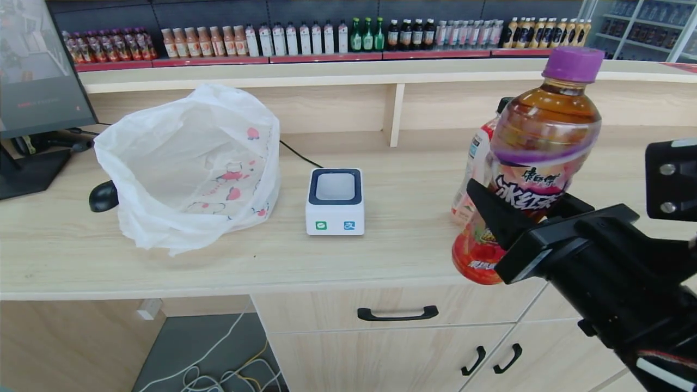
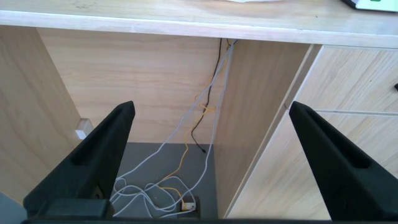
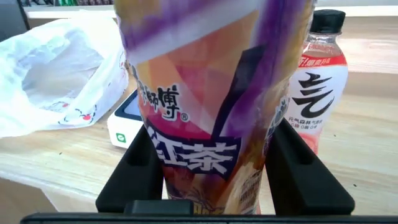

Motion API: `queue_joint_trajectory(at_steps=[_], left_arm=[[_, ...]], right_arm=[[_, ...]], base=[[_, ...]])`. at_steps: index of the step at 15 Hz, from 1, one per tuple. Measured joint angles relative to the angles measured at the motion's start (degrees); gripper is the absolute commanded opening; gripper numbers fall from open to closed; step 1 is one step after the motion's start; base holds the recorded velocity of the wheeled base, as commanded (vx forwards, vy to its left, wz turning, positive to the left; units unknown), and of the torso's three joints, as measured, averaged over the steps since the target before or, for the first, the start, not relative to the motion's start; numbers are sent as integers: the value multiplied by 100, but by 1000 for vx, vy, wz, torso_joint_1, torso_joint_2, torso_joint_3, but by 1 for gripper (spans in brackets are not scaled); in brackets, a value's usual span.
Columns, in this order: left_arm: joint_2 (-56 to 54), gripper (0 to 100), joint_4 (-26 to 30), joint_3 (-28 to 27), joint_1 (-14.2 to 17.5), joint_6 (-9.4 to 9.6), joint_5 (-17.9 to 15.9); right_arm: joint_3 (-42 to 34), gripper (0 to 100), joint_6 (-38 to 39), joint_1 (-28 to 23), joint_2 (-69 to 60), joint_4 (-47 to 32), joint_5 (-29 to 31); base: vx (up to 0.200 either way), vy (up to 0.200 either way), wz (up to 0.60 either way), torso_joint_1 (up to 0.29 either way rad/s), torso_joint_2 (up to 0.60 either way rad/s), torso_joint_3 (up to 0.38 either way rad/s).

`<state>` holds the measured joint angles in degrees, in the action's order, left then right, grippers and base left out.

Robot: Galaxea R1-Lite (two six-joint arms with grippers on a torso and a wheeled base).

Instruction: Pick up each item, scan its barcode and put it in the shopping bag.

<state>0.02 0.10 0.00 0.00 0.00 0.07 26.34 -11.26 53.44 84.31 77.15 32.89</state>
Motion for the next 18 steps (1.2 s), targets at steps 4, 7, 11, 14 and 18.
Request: queue_joint_trajectory(at_steps=[4, 7, 11, 14, 18], left_arm=[[0, 100, 0, 0, 0, 0, 0], [0, 100, 0, 0, 0, 0, 0], [0, 100, 0, 0, 0, 0, 0], [0, 100, 0, 0, 0, 0, 0], [0, 100, 0, 0, 0, 0, 0]], right_arm=[[-366, 0, -571, 651, -135, -11, -54], [-438, 0, -1293, 978, -168, -9, -301], [-474, 0, -2432, 1637, -162, -11, -356], [-452, 0, -3154, 1959, -83, -11, -845], [-289, 0, -3881, 1996, 182, -22, -1460]], base=[[0, 0, 0, 0, 0, 0], [0, 0, 0, 0, 0, 0], [0, 0, 0, 0, 0, 0], [0, 0, 0, 0, 0, 0], [0, 0, 0, 0, 0, 0]])
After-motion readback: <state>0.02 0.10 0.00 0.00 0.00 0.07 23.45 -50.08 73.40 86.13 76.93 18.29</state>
